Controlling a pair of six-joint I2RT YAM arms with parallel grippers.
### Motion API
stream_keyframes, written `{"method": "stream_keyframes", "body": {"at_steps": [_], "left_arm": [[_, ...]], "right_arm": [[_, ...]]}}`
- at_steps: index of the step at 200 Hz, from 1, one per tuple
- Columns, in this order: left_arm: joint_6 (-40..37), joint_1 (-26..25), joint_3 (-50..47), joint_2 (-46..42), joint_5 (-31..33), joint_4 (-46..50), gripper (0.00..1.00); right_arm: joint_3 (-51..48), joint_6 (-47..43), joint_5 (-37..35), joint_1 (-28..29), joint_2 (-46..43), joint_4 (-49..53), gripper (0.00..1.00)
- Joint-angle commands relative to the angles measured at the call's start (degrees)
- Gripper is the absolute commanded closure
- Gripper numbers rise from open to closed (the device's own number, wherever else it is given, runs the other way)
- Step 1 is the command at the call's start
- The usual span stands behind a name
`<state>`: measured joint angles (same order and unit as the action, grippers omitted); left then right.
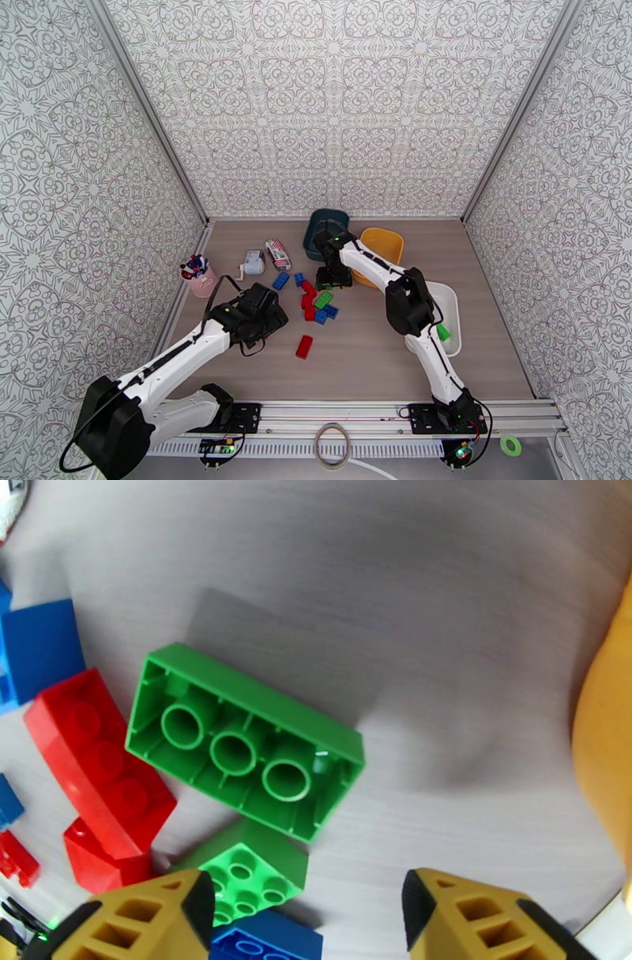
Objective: Sort the legos into containers by color
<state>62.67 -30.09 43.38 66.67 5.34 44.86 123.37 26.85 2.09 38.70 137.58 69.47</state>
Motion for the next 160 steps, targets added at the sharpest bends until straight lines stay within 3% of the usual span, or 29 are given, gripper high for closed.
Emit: {"method": "stream_keyframes", "body": {"at_steps": [1, 160], "left_arm": [[-1.88, 0.5, 3.21, 1.5, -1.7, 1.11, 0.15], [-4.64, 2.17, 7.51, 5.92, -4.04, 0.88, 0.13]], "right_arm": [[1.16, -2.53, -1.9, 1.03, 2.48, -0.14, 0.32], [22.63, -5.2, -5.45, -0.82, 15.34, 5.19, 0.24]]}}
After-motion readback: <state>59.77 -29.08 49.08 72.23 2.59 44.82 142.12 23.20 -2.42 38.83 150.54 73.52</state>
